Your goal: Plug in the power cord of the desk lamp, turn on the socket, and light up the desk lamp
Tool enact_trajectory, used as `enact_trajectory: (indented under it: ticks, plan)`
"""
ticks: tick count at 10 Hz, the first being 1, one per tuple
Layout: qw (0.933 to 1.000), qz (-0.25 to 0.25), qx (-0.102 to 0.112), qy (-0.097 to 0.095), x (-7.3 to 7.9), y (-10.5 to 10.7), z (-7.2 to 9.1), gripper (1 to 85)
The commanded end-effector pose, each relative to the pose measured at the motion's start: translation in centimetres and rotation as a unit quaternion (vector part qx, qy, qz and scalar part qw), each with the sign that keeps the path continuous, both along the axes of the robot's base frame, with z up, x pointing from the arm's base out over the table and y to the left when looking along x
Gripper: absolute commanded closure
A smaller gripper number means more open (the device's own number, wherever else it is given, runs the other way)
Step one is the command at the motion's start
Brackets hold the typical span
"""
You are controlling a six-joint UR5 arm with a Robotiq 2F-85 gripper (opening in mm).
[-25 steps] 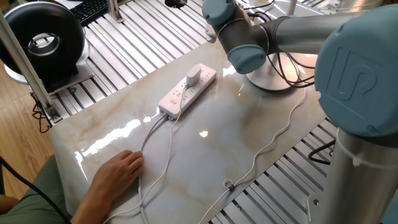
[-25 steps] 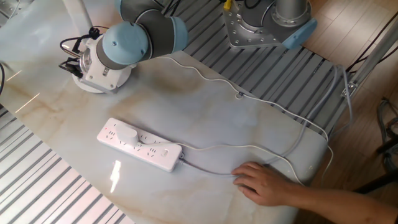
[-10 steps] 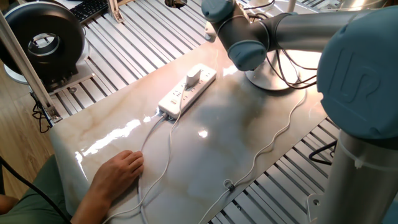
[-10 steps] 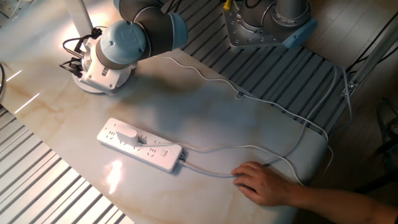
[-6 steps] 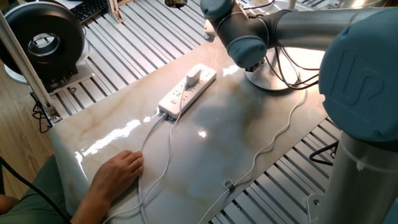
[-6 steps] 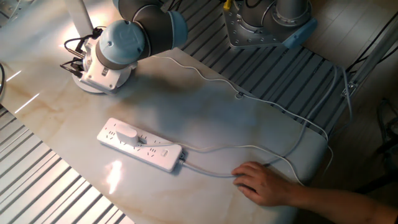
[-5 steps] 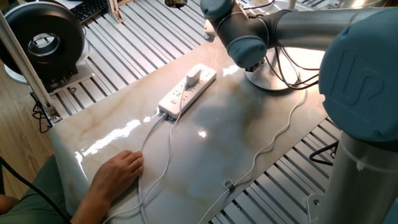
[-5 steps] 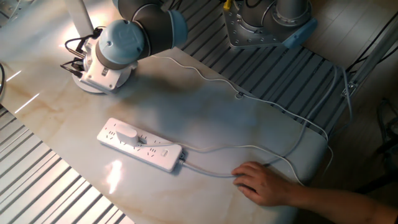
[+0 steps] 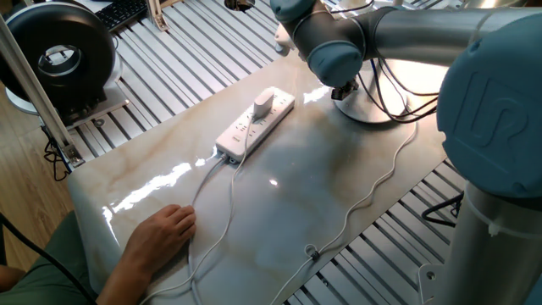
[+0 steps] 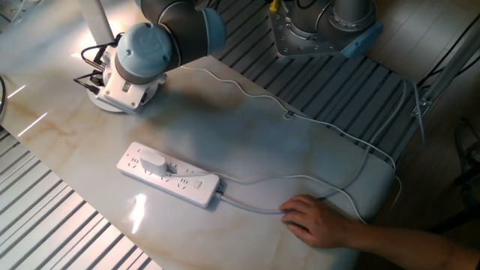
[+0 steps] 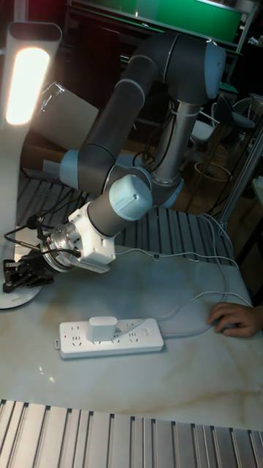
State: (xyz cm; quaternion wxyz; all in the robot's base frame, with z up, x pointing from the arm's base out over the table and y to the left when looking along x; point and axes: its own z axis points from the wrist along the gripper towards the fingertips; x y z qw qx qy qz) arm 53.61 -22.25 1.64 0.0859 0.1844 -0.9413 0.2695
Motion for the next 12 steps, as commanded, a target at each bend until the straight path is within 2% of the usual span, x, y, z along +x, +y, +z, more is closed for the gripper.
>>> enact_trajectory:
  ticks: [1, 8, 12]
  plan:
    - [0.9996, -0.02, 0.02, 0.008, -0.8, 1.4, -0.1, 84.7]
    - [0.9967, -0.054, 0.053, 0.031, -2.4, 4.2, -0.2, 84.7]
    - [0.9953, -0.065, 0.059, 0.042, -3.1, 5.1, 0.0, 84.7]
